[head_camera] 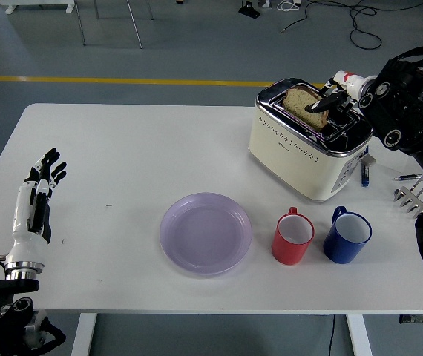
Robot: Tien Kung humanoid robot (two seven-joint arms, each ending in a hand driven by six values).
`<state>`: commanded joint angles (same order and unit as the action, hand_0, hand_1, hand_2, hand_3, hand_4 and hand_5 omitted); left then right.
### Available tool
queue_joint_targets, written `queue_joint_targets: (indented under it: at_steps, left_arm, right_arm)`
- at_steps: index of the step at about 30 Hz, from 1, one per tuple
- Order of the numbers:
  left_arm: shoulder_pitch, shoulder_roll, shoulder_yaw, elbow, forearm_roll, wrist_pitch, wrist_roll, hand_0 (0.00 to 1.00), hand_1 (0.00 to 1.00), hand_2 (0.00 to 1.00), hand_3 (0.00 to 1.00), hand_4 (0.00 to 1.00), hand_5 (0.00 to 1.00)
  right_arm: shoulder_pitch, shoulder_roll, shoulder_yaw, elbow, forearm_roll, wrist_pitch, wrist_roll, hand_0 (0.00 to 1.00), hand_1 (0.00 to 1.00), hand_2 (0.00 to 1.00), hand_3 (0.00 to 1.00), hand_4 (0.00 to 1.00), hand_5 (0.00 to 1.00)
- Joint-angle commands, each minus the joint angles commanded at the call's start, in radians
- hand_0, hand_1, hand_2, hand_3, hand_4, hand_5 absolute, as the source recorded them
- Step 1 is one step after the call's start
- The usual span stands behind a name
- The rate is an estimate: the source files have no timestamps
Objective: Push plate across desktop,pick up the break from the machine,place the break in the plate
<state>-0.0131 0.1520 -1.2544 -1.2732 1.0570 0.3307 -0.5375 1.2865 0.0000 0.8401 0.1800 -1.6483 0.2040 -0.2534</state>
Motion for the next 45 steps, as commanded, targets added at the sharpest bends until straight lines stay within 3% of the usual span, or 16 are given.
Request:
queue_joint_targets:
  at_steps: [9, 10, 15, 16, 28, 29, 40, 41, 42, 45]
  left_arm:
    - [-0.001, -0.001, -0.001, 0.004, -0.002, 0.001, -0.001, 0.833, 0.868, 0.933, 0.905, 0.535, 0.971]
    - [-0.001, -0.001, -0.001, 0.004, -0.002, 0.001, -0.001, 0.833, 0.867, 0.933, 0.905, 0.536, 0.970]
    - [-0.002, -0.002, -0.001, 0.007, -0.003, 0.002, -0.002, 0.833, 0.867, 0.933, 0.905, 0.536, 0.970]
    - [-0.003, -0.003, -0.002, 0.007, -0.003, 0.002, -0.002, 0.832, 0.867, 0.933, 0.904, 0.531, 0.964]
    - [-0.008, -0.004, -0.007, 0.017, -0.004, 0.004, -0.004, 0.833, 0.866, 0.933, 0.904, 0.529, 0.960]
    - [-0.008, -0.004, -0.007, 0.017, -0.004, 0.004, -0.004, 0.833, 0.865, 0.932, 0.904, 0.528, 0.956]
    - [-0.005, -0.003, -0.008, 0.021, -0.007, 0.004, -0.004, 0.833, 0.865, 0.933, 0.904, 0.528, 0.955]
    - [-0.005, -0.003, -0.005, 0.021, -0.006, 0.004, -0.004, 0.833, 0.865, 0.933, 0.904, 0.527, 0.954]
    - [-0.006, -0.003, -0.003, 0.020, -0.006, 0.004, -0.005, 0.833, 0.865, 0.933, 0.904, 0.527, 0.954]
    - [-0.003, -0.004, -0.006, 0.021, -0.006, 0.005, -0.008, 0.833, 0.865, 0.933, 0.904, 0.527, 0.954]
  right_arm:
    - [0.006, 0.000, -0.069, 0.000, 0.060, -0.025, 0.007, 0.418, 0.517, 0.511, 0.666, 0.705, 0.303]
    - [0.006, 0.000, -0.070, 0.000, 0.060, -0.025, 0.007, 0.350, 0.462, 0.477, 0.617, 0.616, 0.224]
    - [0.007, 0.000, -0.135, 0.000, 0.112, -0.054, 0.014, 0.350, 0.462, 0.477, 0.617, 0.616, 0.224]
    - [0.007, 0.000, -0.139, 0.000, 0.115, -0.054, 0.014, 0.316, 0.425, 0.462, 0.573, 0.570, 0.190]
    - [0.020, 0.000, -0.199, 0.000, 0.173, -0.066, 0.027, 0.277, 0.392, 0.451, 0.538, 0.553, 0.180]
    - [0.020, 0.000, -0.201, 0.000, 0.175, -0.066, 0.027, 0.226, 0.358, 0.429, 0.504, 0.526, 0.171]
    - [0.037, 0.000, -0.467, 0.000, 0.425, -0.092, 0.074, 0.191, 0.314, 0.394, 0.482, 0.495, 0.168]
    - [0.042, 0.000, -0.502, 0.003, 0.460, -0.119, 0.097, 0.172, 0.284, 0.372, 0.470, 0.430, 0.166]
    - [0.043, 0.000, -0.548, 0.013, 0.506, -0.144, 0.115, 0.172, 0.284, 0.372, 0.470, 0.430, 0.166]
    - [0.041, 0.000, -0.655, 0.045, 0.578, -0.160, 0.125, 0.172, 0.284, 0.372, 0.470, 0.430, 0.166]
